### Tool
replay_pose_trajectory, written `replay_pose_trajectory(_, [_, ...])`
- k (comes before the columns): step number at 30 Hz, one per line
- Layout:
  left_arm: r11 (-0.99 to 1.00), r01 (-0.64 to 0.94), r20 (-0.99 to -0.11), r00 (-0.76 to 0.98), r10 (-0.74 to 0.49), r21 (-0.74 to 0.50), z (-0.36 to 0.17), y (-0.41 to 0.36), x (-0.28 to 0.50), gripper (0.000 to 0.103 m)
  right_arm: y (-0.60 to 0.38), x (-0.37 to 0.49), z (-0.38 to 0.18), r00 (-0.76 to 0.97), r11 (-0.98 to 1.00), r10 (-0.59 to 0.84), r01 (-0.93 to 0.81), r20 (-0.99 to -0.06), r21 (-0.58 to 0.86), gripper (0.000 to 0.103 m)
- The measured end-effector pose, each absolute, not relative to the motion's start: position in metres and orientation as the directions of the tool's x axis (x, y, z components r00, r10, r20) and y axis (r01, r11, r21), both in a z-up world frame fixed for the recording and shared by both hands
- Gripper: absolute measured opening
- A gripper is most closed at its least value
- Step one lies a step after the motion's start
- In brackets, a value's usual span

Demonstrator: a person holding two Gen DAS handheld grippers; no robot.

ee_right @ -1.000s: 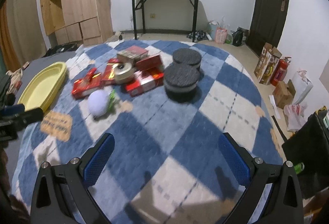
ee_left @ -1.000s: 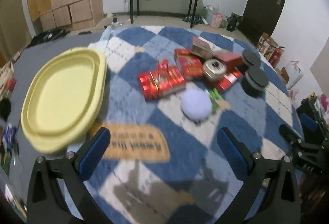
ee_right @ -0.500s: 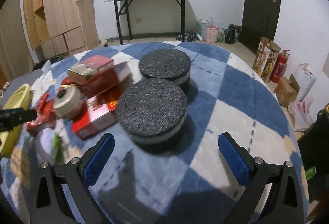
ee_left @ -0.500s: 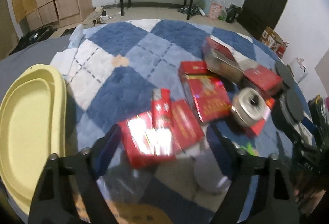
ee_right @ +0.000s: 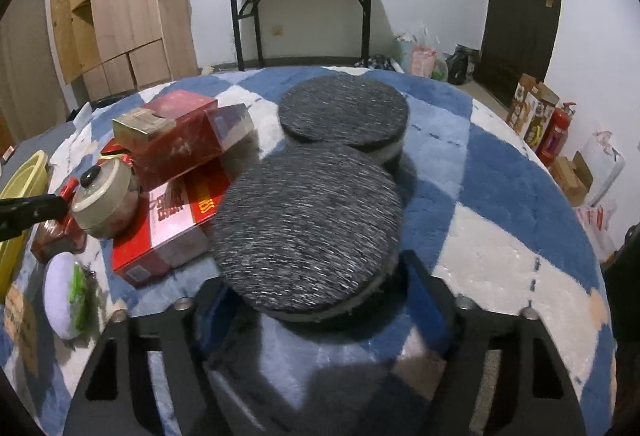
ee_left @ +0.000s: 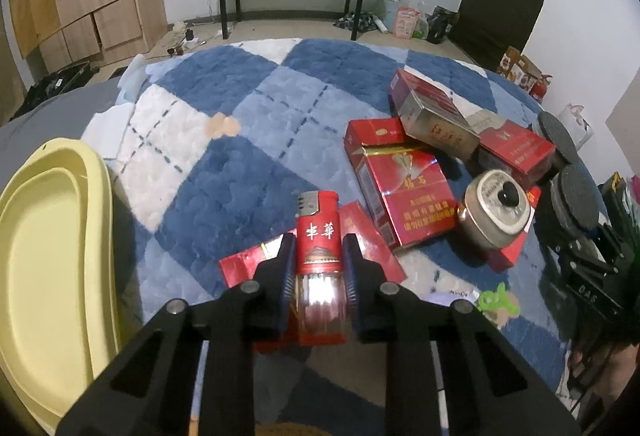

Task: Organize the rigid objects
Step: 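Grasp the red lighter with the left tool while the right tool grasps a black puck, then carry lighter and puck to the yellow tray and release both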

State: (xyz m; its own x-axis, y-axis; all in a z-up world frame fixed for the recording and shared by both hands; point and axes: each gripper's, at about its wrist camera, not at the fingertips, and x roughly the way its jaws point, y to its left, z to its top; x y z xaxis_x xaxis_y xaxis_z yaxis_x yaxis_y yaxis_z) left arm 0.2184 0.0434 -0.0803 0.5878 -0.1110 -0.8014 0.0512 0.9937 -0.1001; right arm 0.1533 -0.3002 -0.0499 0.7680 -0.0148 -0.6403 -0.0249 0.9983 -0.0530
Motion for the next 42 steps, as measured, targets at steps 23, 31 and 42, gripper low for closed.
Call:
replay_pose_trajectory(23, [0.993,-0.069,-0.661,0.750,-0.012,-0.095,0.045,0.096,0.129,0.024,-0.306,0.057,0.026,0.862,0.997,0.081,-0.076,-0.500,0.031,0.067])
replay_pose_trajectory(31, [0.982,-0.178,-0.647,0.757,0.091,-0.070,0.063,0.179,0.089,0.024,-0.246,0.010,0.079,0.863,0.972,0.218,-0.236,-0.456,0.017,0.067])
replay_pose_trajectory(42, [0.954,-0.293,-0.732,0.664,0.151,-0.069,-0.003,0.270,0.102,0.025,-0.035,0.012,0.034,0.668,0.825,0.459,-0.565,-0.585,0.002,0.067])
